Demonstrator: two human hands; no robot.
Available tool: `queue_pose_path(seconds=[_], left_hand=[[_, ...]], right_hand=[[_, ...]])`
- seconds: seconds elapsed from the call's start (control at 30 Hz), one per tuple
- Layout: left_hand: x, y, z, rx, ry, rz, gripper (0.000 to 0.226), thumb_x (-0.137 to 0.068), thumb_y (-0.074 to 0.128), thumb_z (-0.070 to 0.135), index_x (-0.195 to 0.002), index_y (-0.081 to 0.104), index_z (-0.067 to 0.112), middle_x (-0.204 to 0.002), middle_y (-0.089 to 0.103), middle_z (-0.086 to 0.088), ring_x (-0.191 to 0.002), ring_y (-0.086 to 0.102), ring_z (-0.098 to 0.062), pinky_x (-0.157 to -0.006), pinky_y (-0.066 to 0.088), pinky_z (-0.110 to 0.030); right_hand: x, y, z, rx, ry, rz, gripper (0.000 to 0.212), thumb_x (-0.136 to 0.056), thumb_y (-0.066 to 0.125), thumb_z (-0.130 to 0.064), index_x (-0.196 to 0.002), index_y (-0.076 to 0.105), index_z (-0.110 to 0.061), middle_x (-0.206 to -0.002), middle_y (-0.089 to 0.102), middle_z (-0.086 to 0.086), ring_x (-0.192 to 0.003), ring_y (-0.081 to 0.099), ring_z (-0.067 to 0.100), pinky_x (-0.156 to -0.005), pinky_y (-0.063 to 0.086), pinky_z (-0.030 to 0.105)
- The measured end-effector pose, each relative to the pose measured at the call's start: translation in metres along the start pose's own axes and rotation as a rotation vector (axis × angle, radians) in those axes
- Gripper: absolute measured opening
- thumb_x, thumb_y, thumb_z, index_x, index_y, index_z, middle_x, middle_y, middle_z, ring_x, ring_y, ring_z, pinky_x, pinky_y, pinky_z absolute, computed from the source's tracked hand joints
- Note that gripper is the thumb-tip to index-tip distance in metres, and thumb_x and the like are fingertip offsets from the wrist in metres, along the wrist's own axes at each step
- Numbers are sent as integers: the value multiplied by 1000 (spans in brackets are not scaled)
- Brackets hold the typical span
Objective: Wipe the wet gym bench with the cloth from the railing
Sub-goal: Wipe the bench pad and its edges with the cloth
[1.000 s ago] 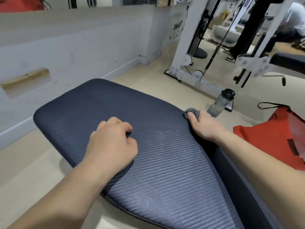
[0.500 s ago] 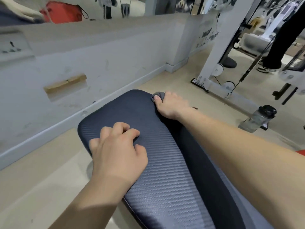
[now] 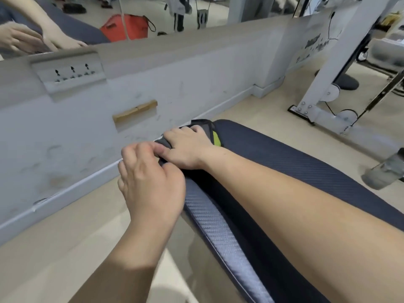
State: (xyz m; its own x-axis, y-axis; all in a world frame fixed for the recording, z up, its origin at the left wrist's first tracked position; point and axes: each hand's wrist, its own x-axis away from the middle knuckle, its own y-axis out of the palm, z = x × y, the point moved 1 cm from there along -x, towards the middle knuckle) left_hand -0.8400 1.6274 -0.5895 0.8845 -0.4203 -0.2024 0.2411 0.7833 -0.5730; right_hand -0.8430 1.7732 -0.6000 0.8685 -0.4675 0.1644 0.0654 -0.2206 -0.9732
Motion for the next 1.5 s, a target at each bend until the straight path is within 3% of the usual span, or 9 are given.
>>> queue_pose_path(seconds=[0.27, 0.5, 0.67, 0.87, 1.0, 1.17, 1.27, 1.37, 1.5], left_hand=[[13, -29, -24, 121, -116, -78, 32, -100, 41, 21, -127, 57, 18, -140, 50, -4, -133, 42, -24, -113, 33, -39], [66, -46, -11, -54, -109, -483, 17, -89, 53, 24, -103, 63, 23, -105, 70, -3, -99, 64, -27, -88, 52, -36], [102, -63, 23, -334, 86, -607, 18, -78, 51, 27, -69, 62, 15, -75, 70, -5, -78, 66, -31, -72, 57, -35], [170, -56, 60, -497, 397, -781, 16, -86, 48, 33, -76, 58, 26, -82, 63, 8, -87, 62, -24, -73, 53, -34], [238, -56, 71, -537, 627, -796, 20, -90, 47, 32, -104, 58, 25, -106, 56, 1, -105, 54, -24, -84, 53, -43], [296, -53, 68, -822, 813, -821, 70, -92, 44, 45, -147, 34, 4, -150, 39, -18, -131, 35, -33, -108, 39, -39], [298, -51, 65, -840, 831, -753, 93, -89, 47, 68, -153, 22, 5, -151, 33, -13, -135, 30, -30, -104, 42, -37], [283, -40, 65, -833, 952, -657, 71, -86, 59, 64, -135, 44, 15, -124, 48, -5, -116, 44, -26, -82, 51, -35], [291, -31, 59, -862, 1052, -630, 76, -80, 71, 52, -138, 52, 6, -119, 60, -13, -105, 55, -33, -83, 46, -44]], right_hand=[[92, 19, -48, 144, -372, 64, 57, -95, 41, -39, -146, 53, -17, -143, 60, 4, -142, 44, 24, -125, 19, 46], [214, 37, -32, 282, -528, 42, 48, -93, 40, -51, -94, 75, -20, -105, 71, 0, -118, 58, 28, -122, 19, 46], [308, 47, -18, 258, -564, 53, 35, -96, 55, -45, -97, 74, -15, -101, 66, 3, -114, 57, 30, -125, 22, 50], [416, 50, 15, 246, -518, -19, 33, -87, 62, -42, -91, 72, -10, -100, 64, 6, -116, 56, 31, -126, 19, 51], [450, 45, 21, 5, -380, -61, 36, -86, 67, -49, -82, 75, -14, -94, 71, -3, -111, 59, 19, -127, 16, 44], [470, 3, 49, -1198, 193, 177, 39, -95, 61, -23, -66, 70, 1, -73, 74, 22, -81, 72, 35, -97, 53, 49], [475, -3, 76, -1051, 439, 411, 50, -99, 60, -36, -60, 62, -5, -60, 66, 10, -63, 59, 20, -71, 48, 43], [478, -2, 94, -1044, 532, 365, 51, -99, 59, -44, -60, 56, -12, -59, 64, 0, -63, 63, 15, -68, 48, 36], [490, -1, 103, -715, 548, 206, 47, -98, 57, -48, -73, 64, -9, -67, 69, 5, -62, 59, 12, -69, 49, 32]])
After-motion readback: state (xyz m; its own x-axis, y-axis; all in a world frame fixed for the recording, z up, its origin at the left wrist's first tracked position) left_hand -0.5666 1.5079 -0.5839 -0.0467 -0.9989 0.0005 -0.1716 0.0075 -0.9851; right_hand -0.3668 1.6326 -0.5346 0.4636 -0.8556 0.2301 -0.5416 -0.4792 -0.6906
